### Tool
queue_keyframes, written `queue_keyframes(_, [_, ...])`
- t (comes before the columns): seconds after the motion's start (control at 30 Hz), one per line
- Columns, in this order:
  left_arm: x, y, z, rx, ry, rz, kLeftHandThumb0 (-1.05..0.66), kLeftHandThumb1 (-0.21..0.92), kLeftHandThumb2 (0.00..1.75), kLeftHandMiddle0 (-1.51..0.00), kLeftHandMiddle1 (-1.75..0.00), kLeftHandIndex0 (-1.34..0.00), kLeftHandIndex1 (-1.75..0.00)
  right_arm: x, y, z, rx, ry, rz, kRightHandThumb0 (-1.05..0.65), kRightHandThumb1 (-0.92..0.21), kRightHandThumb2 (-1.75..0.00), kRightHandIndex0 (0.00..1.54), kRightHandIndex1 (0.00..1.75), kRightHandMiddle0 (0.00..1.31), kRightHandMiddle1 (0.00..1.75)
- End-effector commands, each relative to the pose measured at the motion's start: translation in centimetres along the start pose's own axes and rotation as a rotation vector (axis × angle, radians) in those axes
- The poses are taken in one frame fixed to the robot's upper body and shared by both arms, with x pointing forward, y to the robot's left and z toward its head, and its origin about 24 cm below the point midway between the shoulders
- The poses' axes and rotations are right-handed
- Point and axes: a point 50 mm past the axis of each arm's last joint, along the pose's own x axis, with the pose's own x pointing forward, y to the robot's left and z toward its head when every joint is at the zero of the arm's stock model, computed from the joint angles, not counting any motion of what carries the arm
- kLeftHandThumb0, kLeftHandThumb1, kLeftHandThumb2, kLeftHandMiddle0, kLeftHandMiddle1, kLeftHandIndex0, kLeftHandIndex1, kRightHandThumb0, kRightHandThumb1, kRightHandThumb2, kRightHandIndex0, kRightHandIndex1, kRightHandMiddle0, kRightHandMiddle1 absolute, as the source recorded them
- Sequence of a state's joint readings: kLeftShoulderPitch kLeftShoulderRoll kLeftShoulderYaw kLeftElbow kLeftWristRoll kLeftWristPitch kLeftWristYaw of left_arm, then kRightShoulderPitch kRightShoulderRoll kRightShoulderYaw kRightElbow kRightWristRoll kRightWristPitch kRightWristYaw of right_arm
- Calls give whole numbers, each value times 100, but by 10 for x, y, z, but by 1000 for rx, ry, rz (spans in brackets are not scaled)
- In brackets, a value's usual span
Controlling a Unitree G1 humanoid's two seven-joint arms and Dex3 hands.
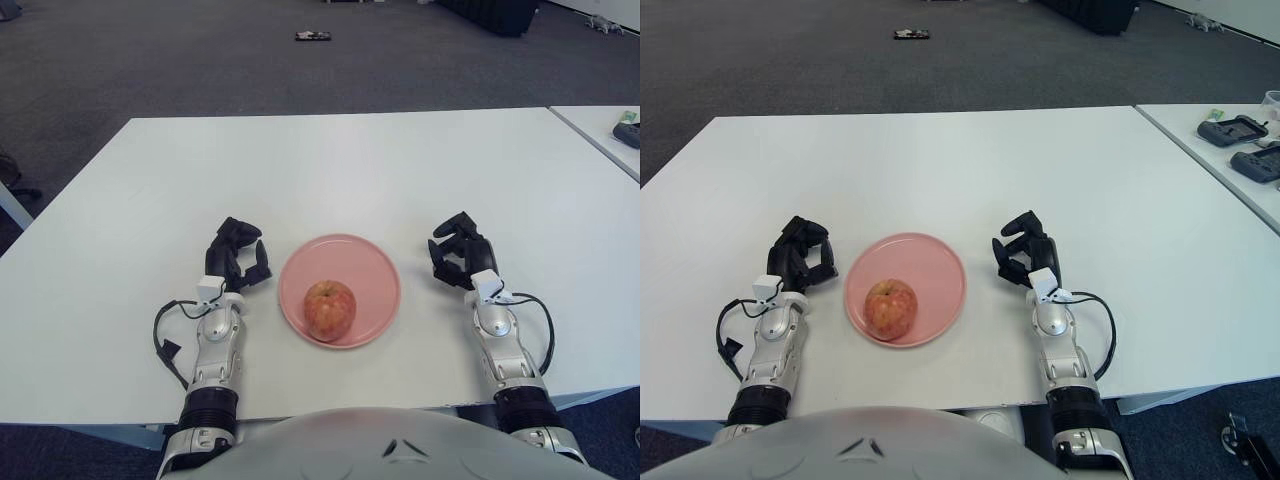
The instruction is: Put the apple into the plate.
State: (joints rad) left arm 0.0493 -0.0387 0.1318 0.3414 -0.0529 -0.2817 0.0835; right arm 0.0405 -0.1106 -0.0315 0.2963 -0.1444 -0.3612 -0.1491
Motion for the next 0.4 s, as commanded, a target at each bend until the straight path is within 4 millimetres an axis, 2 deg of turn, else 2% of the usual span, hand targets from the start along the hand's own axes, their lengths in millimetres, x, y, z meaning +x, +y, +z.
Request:
queue_keyframes(0.0, [-6,3,-16,6,86,3,-50,27,138,-126,-175,-65,-175,0,2,-6,64,35,-29,-40,-59,-98,64,150,40,175])
queue_keyframes(0.37, [-6,3,-16,3,83,0,-50,28,138,-127,-175,-65,-175,-4,7,-11,130,119,-75,-40,-58,-100,65,149,41,175])
